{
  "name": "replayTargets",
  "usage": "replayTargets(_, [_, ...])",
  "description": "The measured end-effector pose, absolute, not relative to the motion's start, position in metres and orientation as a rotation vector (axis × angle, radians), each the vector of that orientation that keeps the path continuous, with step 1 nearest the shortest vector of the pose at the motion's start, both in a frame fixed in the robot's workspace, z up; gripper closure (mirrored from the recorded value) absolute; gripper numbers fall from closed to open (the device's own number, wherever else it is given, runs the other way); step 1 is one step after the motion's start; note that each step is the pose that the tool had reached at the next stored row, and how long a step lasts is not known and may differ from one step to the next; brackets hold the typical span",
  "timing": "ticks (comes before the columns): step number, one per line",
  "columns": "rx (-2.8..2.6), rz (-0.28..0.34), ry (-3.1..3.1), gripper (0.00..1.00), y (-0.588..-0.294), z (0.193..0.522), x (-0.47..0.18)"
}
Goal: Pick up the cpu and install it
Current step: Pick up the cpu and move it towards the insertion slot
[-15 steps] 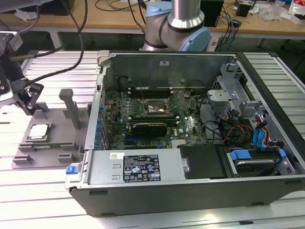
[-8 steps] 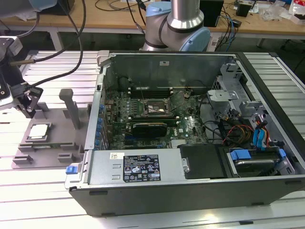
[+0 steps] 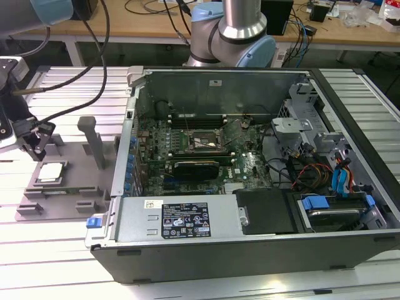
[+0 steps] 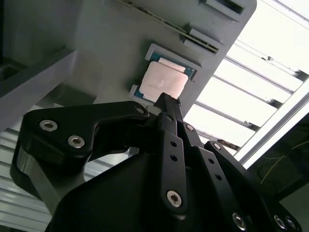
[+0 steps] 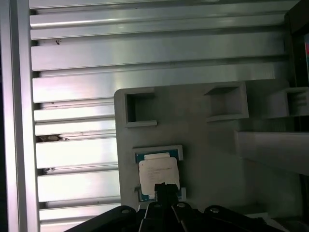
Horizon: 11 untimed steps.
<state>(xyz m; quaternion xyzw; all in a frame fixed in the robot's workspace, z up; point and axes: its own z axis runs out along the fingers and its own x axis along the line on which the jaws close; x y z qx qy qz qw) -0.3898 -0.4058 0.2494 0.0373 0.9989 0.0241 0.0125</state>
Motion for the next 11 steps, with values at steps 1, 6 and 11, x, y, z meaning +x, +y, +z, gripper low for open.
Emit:
replayTargets(1, [0.116, 0.075, 3.114, 0.89, -0.407, 0.247, -0.39])
replayTargets(6, [0.035, 0.076, 3.117, 0.89, -0.409, 0.237, -0.39])
replayTargets(11, [-0.037, 0.077, 3.118, 0.89, -0.409, 0.226, -0.39])
